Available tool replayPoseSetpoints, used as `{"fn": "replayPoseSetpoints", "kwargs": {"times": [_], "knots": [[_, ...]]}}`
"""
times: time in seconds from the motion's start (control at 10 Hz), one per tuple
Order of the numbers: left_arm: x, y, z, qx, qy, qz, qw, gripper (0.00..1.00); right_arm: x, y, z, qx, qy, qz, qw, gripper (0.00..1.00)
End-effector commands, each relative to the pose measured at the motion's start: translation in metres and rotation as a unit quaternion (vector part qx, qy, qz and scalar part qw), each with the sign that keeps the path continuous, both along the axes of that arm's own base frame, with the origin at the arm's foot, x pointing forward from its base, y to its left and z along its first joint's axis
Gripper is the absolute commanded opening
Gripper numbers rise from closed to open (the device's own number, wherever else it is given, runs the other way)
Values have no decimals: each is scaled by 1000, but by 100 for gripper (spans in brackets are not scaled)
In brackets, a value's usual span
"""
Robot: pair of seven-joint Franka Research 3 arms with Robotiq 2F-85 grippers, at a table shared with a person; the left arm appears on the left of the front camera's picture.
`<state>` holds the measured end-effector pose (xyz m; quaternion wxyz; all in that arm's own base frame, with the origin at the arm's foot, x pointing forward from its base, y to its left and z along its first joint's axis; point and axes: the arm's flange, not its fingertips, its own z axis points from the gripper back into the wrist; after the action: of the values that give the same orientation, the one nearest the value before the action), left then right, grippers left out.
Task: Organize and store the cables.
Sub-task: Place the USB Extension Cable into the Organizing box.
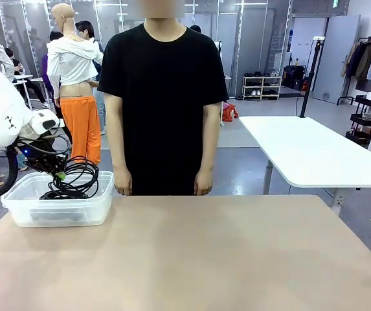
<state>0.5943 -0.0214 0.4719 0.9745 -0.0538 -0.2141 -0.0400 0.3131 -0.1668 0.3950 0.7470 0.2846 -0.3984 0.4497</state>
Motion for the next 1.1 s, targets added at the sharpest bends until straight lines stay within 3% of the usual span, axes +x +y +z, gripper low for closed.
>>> {"fn": "replayPoseSetpoints", "kwargs": {"times": [0.0,0.3,0.6,0.8,0.9,1.0], "knots": [[39,12,3,-3,-2,52,999,18,2,0,2,8,-2,-3,1000,100],[76,22,-25,39,19,116,992,18,2,0,2,8,-2,-3,1000,100],[89,25,-40,78,44,151,984,18,2,0,2,8,-2,-3,1000,100],[89,23,-42,71,46,163,983,36,2,0,2,8,-2,-3,1000,100],[88,23,-41,68,46,171,982,55,2,0,2,8,-2,-3,1000,100],[85,23,-39,66,49,174,981,65,2,0,2,8,-2,-3,1000,100]]}}
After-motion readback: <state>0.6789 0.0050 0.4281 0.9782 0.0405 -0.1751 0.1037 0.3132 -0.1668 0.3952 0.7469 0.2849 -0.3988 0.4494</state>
